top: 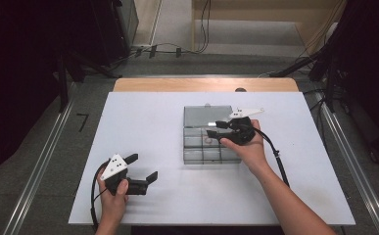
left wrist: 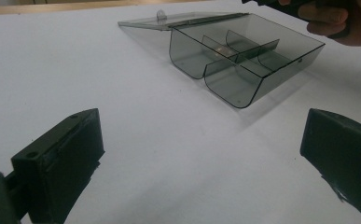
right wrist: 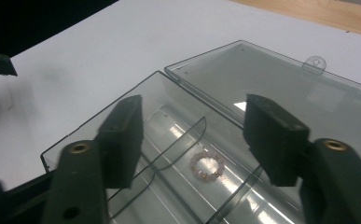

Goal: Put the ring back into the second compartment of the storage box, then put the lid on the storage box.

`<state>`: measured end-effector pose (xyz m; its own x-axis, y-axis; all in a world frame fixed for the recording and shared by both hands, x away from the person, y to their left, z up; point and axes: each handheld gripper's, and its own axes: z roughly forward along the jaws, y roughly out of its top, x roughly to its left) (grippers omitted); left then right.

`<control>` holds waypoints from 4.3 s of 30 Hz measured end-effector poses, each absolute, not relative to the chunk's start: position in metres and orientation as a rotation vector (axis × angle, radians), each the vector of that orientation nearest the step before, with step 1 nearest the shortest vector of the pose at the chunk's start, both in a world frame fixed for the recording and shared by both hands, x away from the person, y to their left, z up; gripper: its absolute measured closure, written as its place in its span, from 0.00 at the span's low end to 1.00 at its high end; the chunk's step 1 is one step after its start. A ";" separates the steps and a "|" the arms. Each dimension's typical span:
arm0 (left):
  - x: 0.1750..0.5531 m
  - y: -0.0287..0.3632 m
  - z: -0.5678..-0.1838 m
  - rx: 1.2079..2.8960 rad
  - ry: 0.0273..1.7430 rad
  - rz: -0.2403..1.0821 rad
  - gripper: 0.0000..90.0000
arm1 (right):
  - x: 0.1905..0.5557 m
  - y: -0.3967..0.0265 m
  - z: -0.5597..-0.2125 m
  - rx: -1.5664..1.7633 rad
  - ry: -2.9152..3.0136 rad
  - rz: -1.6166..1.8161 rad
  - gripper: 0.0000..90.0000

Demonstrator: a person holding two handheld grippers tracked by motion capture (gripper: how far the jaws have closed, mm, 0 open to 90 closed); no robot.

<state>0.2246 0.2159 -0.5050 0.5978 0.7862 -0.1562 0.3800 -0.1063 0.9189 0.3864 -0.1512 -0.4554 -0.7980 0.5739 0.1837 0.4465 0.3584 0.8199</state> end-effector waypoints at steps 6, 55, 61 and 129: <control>0.226 0.213 -0.503 1.717 0.965 0.455 0.00 | 0.387 -0.159 -0.452 0.935 2.477 1.450 0.22; 0.291 0.165 -0.463 1.740 0.901 0.399 0.00 | 0.390 -0.210 -0.455 1.003 2.374 1.507 0.00; 0.305 0.157 -0.461 1.749 0.895 0.376 0.00 | 0.392 -0.214 -0.456 1.024 2.369 1.495 0.00; 0.432 0.109 -0.501 1.708 1.301 0.096 0.19 | 0.468 -0.196 -0.495 1.446 2.393 1.354 0.16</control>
<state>0.4323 0.1087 -0.5007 0.4298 0.7817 -0.4519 0.7068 0.0201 0.7071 0.4676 -0.1959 -0.4951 -0.5661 0.7321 0.3788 0.7018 0.1870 0.6874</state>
